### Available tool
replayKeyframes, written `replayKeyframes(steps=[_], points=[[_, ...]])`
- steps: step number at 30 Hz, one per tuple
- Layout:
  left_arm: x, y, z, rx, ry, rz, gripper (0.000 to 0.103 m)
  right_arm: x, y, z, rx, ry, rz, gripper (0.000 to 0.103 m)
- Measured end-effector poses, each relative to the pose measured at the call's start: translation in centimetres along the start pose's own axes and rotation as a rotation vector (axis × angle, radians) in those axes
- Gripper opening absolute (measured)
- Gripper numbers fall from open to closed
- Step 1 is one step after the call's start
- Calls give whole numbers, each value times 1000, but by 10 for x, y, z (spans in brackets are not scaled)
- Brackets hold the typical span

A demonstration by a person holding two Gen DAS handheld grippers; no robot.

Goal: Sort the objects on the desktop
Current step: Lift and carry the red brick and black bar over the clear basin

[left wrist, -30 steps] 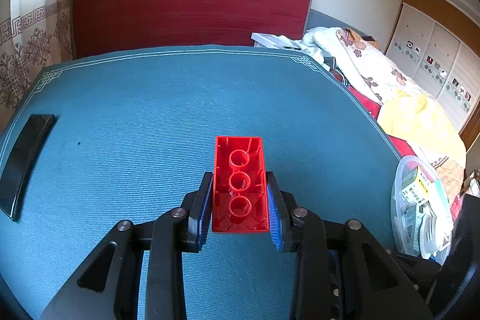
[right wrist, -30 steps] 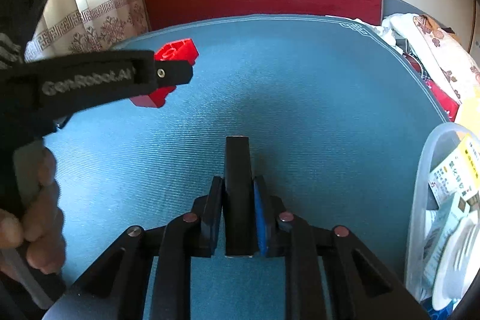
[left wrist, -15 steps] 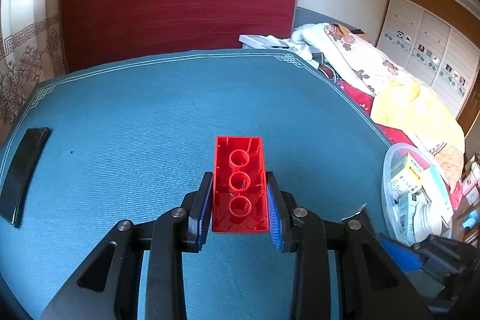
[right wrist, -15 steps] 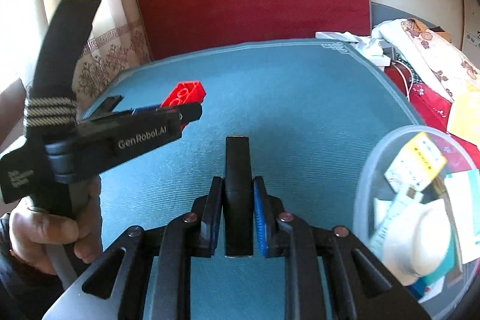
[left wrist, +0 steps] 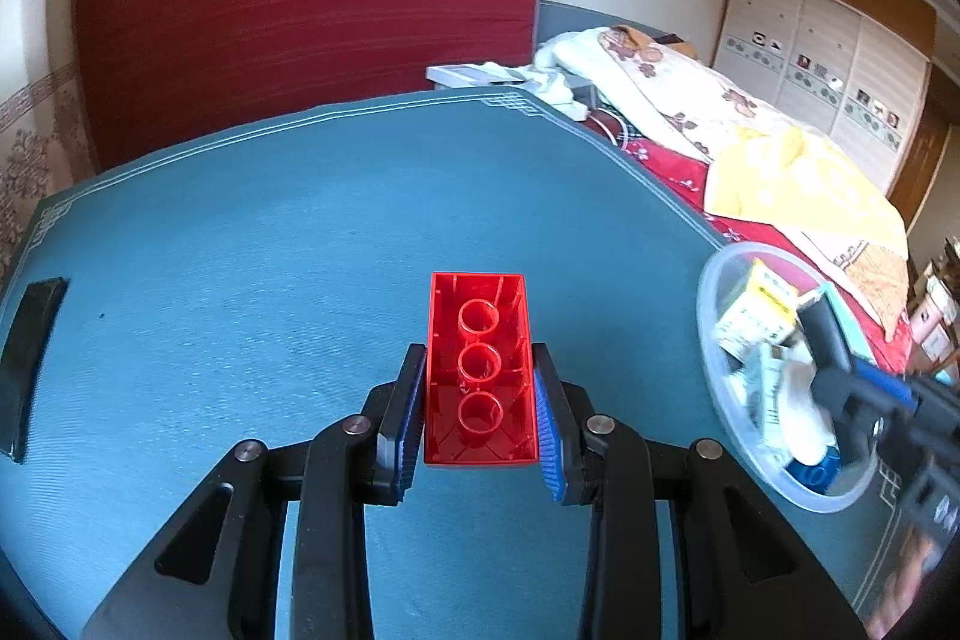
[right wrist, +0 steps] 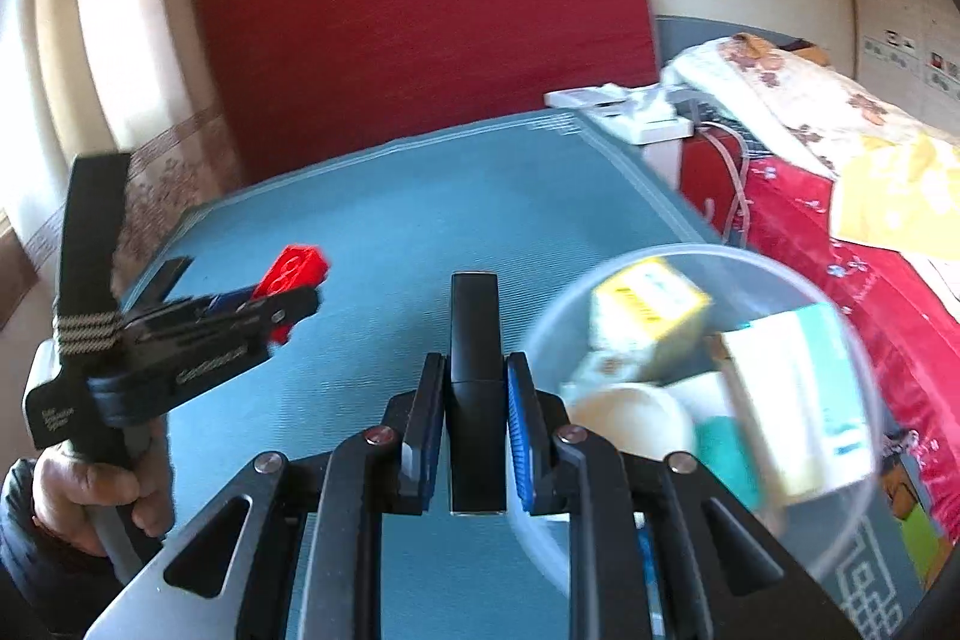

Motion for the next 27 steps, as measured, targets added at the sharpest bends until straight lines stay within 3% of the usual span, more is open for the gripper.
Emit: replayKeyframes(steps=[13,27], points=[[51,-2,-6,-22,8,-111,35,84,0,-6,-30,96,-123,22],[112,1,-1,-32,44,-183,35,99,15,-12,-67,52,-64,22]])
Point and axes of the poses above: each gripper's, at about its wrist camera, not at the fingertips, and y roughly the way its jaws point, x to its right, z to its top, the point moved 10 cm from there along y, roughly the way its jaws point, and after that the axes turned 13 degrees about -z, right-handed, at the moved point
